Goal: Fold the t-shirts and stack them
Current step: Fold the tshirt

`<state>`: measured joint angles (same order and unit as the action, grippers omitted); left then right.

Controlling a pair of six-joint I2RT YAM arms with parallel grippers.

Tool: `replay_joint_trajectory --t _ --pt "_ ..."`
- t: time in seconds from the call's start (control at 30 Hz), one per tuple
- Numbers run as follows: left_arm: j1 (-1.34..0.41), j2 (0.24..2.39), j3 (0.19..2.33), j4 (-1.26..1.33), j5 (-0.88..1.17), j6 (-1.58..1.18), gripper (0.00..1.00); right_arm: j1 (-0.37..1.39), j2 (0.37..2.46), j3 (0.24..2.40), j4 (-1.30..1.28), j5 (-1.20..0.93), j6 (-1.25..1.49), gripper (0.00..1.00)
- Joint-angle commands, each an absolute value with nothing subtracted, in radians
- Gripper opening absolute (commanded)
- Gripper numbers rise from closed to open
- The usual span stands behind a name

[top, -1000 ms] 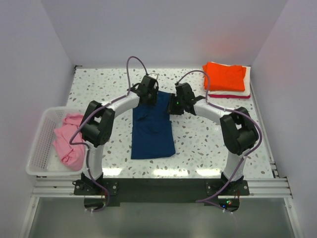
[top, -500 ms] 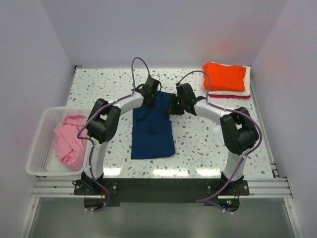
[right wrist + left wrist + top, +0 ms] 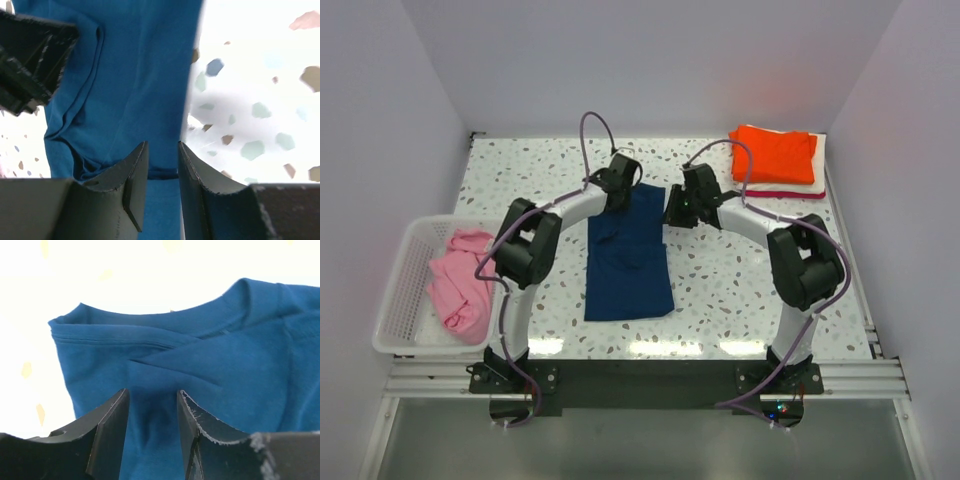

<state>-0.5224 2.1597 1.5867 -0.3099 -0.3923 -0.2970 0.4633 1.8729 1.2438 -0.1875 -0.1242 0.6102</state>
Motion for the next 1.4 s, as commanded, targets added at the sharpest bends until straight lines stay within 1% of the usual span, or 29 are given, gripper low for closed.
replay_joint_trajectory --t 0.0,0.07,0.13,0.4,0.5,0.77,1.13,1.2,1.23,1.37 --pt "-0.479 2.085 1.603 -0.279 -0.422 -0.333 0.48 0.431 1.882 1.301 -0.169 -0.138 0.603 0.34" --pt "-0.457 2.082 1.592 -0.259 -0.362 -0.333 0.47 0.422 1.891 1.312 -0.170 -0.143 0.601 0.34" --pt "-0.442 2.094 1.601 -0.259 -0.295 -0.333 0.45 0.419 1.894 1.316 -0.169 -0.149 0.606 0.34" --pt "-0.426 2.134 1.614 -0.250 -0.223 -0.342 0.44 0.411 1.905 1.325 -0.167 -0.161 0.606 0.34" --pt "-0.413 2.146 1.611 -0.217 -0.152 -0.354 0.43 0.411 1.904 1.324 -0.170 -0.163 0.604 0.34" --pt "-0.394 2.169 1.617 -0.209 -0.114 -0.385 0.39 0.407 1.899 1.313 -0.175 -0.160 0.600 0.33" --pt "-0.383 2.214 1.658 -0.232 -0.121 -0.399 0.38 0.403 1.882 1.301 -0.176 -0.161 0.591 0.33" --pt "-0.383 2.214 1.660 -0.226 -0.111 -0.403 0.36 0.403 1.884 1.299 -0.176 -0.164 0.591 0.33" --pt "-0.383 2.209 1.661 -0.224 -0.107 -0.405 0.31 0.402 1.882 1.298 -0.176 -0.164 0.592 0.33" --pt "-0.383 2.171 1.652 -0.207 -0.106 -0.417 0.21 0.402 1.884 1.295 -0.175 -0.163 0.592 0.33"
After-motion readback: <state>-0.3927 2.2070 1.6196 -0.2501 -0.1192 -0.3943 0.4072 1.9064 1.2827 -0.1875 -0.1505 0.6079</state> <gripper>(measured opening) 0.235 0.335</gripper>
